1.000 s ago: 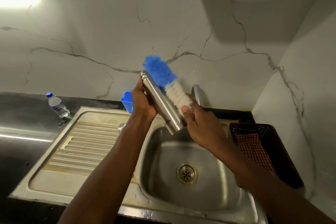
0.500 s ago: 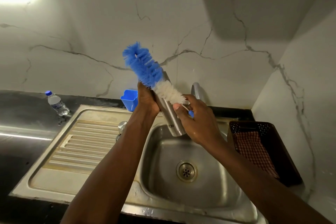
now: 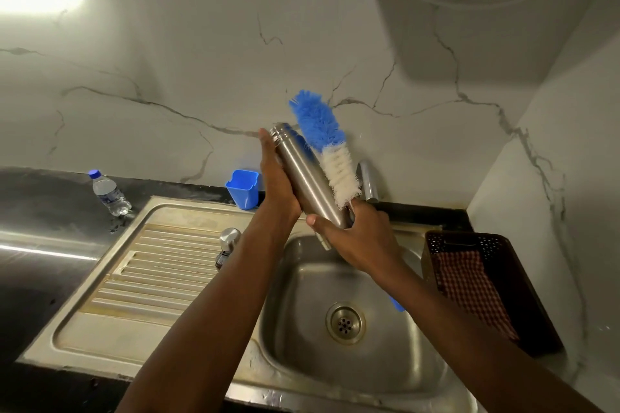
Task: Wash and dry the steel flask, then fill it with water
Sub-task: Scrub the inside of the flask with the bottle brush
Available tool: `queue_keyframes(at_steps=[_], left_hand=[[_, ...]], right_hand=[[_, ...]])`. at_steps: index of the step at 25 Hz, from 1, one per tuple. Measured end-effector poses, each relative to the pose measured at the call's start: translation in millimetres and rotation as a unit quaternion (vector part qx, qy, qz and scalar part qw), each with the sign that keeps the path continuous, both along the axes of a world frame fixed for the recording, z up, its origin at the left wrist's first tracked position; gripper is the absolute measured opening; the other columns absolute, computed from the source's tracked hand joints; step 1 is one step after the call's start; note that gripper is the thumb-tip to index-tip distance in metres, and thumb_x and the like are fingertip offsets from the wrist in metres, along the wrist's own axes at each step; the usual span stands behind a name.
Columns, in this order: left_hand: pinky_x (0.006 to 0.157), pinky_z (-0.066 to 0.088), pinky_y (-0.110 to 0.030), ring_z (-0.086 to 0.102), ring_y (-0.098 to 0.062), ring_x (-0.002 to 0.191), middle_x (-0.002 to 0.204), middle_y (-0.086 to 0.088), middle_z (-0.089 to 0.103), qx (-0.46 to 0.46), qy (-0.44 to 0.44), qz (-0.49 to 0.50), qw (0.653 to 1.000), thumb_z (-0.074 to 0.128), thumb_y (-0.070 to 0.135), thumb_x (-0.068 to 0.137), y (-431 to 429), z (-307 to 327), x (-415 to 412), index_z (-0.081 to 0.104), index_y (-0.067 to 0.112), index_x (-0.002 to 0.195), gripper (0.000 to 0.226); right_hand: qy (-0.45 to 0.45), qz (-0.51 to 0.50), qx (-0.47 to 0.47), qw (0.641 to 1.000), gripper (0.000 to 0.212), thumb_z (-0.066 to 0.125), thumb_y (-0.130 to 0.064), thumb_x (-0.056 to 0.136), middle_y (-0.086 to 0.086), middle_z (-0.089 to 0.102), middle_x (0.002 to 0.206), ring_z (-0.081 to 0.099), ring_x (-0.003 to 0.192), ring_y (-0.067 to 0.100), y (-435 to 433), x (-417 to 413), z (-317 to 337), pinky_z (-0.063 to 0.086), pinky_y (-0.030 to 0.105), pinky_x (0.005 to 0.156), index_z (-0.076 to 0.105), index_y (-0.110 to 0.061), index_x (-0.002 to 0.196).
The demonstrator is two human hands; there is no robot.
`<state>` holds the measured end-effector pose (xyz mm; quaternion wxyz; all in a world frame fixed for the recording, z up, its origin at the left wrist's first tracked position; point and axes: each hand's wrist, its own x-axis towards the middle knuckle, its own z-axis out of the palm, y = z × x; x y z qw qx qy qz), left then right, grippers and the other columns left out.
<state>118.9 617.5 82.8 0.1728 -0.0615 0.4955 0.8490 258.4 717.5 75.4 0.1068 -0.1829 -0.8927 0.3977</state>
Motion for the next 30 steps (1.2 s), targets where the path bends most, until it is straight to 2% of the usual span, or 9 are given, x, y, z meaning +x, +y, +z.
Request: queue_keyframes(at_steps=[3,7,11,14,16,19,22,25,30], left_hand=[[0.09,0.062,-0.053,0.078,-0.035,0.095,0.104,-0.014,0.08,-0.102,0.027,-0.022,0.994,0.067,0.096,0.057,9,-5,12,0.067,0.016,0.124,0.104],[0.078,0.064,-0.045,0.079,-0.028,0.088,0.104,-0.013,0.08,-0.024,0.0,-0.028,0.999,0.067,0.079,0.08,3,-6,17,0.069,0.017,0.122,0.074],[0.074,0.061,-0.039,0.078,-0.025,0.08,0.097,-0.01,0.08,-0.006,-0.039,-0.003,0.999,0.053,0.078,0.091,-5,-7,10,0.074,0.016,0.118,0.071],[0.082,0.062,-0.042,0.076,-0.027,0.086,0.1,-0.012,0.08,-0.014,-0.034,0.028,0.999,0.051,0.071,0.097,-5,-5,10,0.076,0.015,0.111,0.063],[0.079,0.06,-0.04,0.074,-0.025,0.082,0.095,-0.01,0.078,-0.004,-0.018,0.04,0.999,0.047,0.067,0.1,-6,-4,10,0.074,0.015,0.109,0.059],[0.072,0.059,-0.036,0.071,-0.023,0.075,0.089,-0.008,0.073,0.065,0.001,0.053,0.996,0.04,0.068,0.103,-18,-5,-5,0.07,0.015,0.111,0.062],[0.083,0.062,-0.043,0.076,-0.032,0.094,0.106,-0.014,0.078,0.043,0.049,0.026,0.998,0.032,0.076,0.1,-22,-4,-3,0.069,0.014,0.125,0.076],[0.074,0.062,-0.039,0.076,-0.025,0.086,0.099,-0.01,0.078,0.016,0.089,-0.046,0.995,0.038,0.073,0.096,-8,3,14,0.061,0.011,0.134,0.077],[0.084,0.057,-0.042,0.064,-0.024,0.093,0.112,-0.01,0.062,0.128,0.149,-0.079,0.977,0.057,0.056,0.097,-28,-1,-6,0.054,0.011,0.143,0.064]], right_hand=[[0.001,0.01,-0.004,1.0,0.07,0.067,-0.087,0.068,-0.014,0.063,0.095,0.062,0.086,0.007,1,0,-6,0.06,0.036,0.078,0.058,-0.03,0.109],[0.006,0.007,0.014,1.0,0.08,0.027,-0.085,0.089,-0.007,0.07,0.097,0.067,0.09,0.013,9,1,10,0.054,0.032,0.075,0.06,-0.027,0.132],[0.053,0.027,0.116,0.991,0.051,0.028,-0.049,0.11,0.007,0.067,0.128,0.068,0.081,0.016,25,-10,14,0.061,0.039,0.076,0.012,-0.05,0.158],[0.092,0.056,0.089,0.99,0.051,0.042,-0.025,0.11,0.006,0.04,0.162,0.06,0.08,0.003,29,-18,8,0.049,0.001,0.069,0.035,-0.052,0.153],[0.104,0.055,0.087,0.989,0.05,0.045,-0.024,0.11,0.006,0.046,0.157,0.058,0.084,0.003,23,-12,9,0.043,-0.004,0.067,0.04,-0.047,0.153],[0.108,0.056,0.042,0.992,0.049,0.049,-0.026,0.108,0.001,0.067,0.125,0.067,0.096,0.013,14,24,-3,0.057,0.018,0.085,0.041,-0.046,0.152],[0.086,0.05,-0.016,0.995,0.046,0.048,-0.025,0.109,-0.003,0.062,0.134,0.062,0.113,0.004,15,20,-4,0.042,0.005,0.089,0.044,-0.04,0.152],[0.074,0.044,-0.019,0.996,0.045,0.048,-0.024,0.109,0.007,0.05,0.152,0.057,0.088,-0.021,17,-12,18,0.036,-0.009,0.073,0.045,-0.034,0.153],[0.059,0.035,-0.055,0.996,0.042,0.05,-0.026,0.108,0.003,0.062,0.14,0.051,0.099,-0.004,3,29,2,0.037,-0.005,0.075,0.05,-0.033,0.15]])
